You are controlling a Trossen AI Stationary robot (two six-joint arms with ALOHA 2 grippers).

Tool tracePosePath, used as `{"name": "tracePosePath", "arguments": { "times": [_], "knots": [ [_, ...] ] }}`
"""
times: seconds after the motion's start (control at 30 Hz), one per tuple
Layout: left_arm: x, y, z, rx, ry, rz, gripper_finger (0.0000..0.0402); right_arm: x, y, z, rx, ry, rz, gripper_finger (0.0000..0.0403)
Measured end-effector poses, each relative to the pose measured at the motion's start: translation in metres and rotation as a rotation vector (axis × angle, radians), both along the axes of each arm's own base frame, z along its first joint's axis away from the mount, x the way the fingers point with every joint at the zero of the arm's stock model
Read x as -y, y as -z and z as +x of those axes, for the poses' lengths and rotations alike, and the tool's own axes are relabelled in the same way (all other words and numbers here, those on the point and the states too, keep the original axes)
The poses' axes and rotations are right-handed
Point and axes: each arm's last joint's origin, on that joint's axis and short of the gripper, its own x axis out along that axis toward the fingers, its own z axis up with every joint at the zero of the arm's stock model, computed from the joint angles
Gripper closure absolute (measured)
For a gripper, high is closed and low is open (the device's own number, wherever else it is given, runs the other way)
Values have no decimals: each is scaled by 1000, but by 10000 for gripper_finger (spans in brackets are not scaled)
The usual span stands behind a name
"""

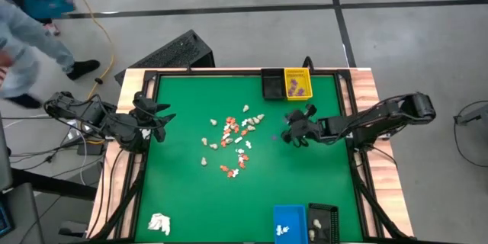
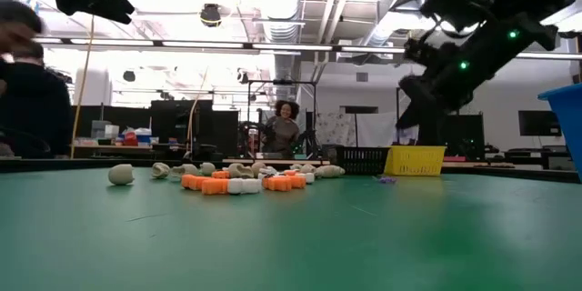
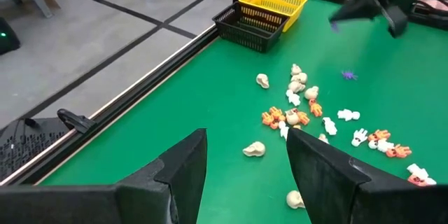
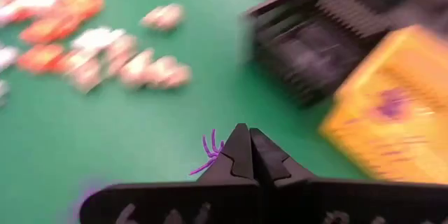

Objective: Sort Halloween decoration
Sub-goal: Put the violet spider toy into the yellow basket

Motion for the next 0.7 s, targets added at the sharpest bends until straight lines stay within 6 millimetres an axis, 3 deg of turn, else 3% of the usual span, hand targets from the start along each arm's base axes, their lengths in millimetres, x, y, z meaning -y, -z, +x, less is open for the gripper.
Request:
{"name": "tracePosePath", "arguments": {
  "times": [0.17,0.43,0.7],
  "knots": [
    [0,0,0,1,0,0,213,24,-17,-11,76,252,-135,403],
    [0,0,0,4,0,-2,213,75,-20,-26,136,504,-108,403],
    [0,0,0,-4,3,13,213,108,-17,-41,180,547,21,393]
  ]
}}
